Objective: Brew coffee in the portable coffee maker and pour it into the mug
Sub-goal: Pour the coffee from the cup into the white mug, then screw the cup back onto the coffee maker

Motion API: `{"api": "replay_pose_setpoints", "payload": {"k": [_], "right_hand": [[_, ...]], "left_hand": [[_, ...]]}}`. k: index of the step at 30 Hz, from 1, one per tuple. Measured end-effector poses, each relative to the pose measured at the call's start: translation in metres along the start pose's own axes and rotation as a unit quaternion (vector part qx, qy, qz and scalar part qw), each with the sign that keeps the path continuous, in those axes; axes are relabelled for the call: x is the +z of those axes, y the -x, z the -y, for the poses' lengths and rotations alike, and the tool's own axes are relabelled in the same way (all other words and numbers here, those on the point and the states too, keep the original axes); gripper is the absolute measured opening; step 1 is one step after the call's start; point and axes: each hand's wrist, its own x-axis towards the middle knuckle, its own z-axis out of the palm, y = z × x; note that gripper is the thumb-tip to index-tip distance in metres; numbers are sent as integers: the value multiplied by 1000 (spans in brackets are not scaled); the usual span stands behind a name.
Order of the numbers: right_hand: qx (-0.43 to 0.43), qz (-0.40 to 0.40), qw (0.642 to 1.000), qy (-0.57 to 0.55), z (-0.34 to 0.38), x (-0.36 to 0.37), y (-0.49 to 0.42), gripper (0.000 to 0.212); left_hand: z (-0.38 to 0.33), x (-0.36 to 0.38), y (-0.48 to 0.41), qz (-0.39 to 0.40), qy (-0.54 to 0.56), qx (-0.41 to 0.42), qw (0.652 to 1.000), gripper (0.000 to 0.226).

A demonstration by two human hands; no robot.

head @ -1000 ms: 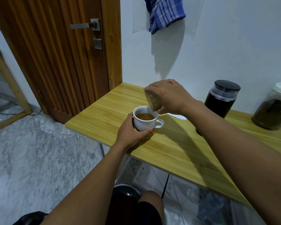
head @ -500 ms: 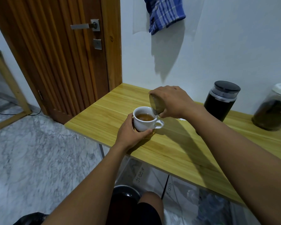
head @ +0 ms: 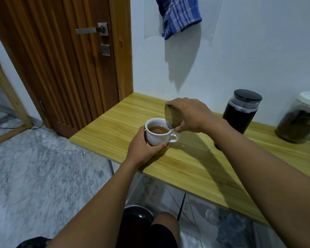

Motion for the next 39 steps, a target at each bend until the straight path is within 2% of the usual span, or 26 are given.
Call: {"api": "replay_pose_setpoints", "payload": {"k": [6, 9, 14, 18, 21, 24, 29, 31, 33, 36, 39], "right_hand": [[13, -6, 1000, -23, -2, 1, 3, 86], [63, -33, 992, -109, -5, 0, 10, 87], [123, -62, 936, -323, -8, 6, 38, 91], [157, -69, 897, -407, -12, 12, 69, 96], [190, -83, 883, -420, -16, 12, 91, 100], [220, -105, 864, -440, -22, 10, 112, 98], [252, -144, 835, -468, -33, 1, 152, 65], [262, -156, 825, -475, -39, -2, 168, 60], [272, -166, 815, -483, -47, -3, 183, 57], [293, -179, 810, -475, -56, 0, 202, 59], [316, -191, 806, -463, -68, 5, 215, 64]], "left_hand": [[-1, 0, 1, 9, 1, -5, 1000, 89], [0, 0, 1, 12, 5, -10, 1000, 91], [-2, -2, 2, 19, 13, -5, 1000, 96], [-7, -4, 3, 30, 37, -14, 999, 112], [-17, -6, 4, 17, 23, -31, 999, 127], [-37, -6, 0, -26, -41, 9, 999, 107], [-91, 7, -7, -90, -50, 113, 988, 65], [-113, 24, -10, -69, -8, 133, 989, 53], [-130, 49, -12, -9, 25, 118, 993, 49], [-143, 89, -18, 93, 36, 69, 993, 59], [-146, 122, -27, 149, 41, 19, 988, 72]]}}
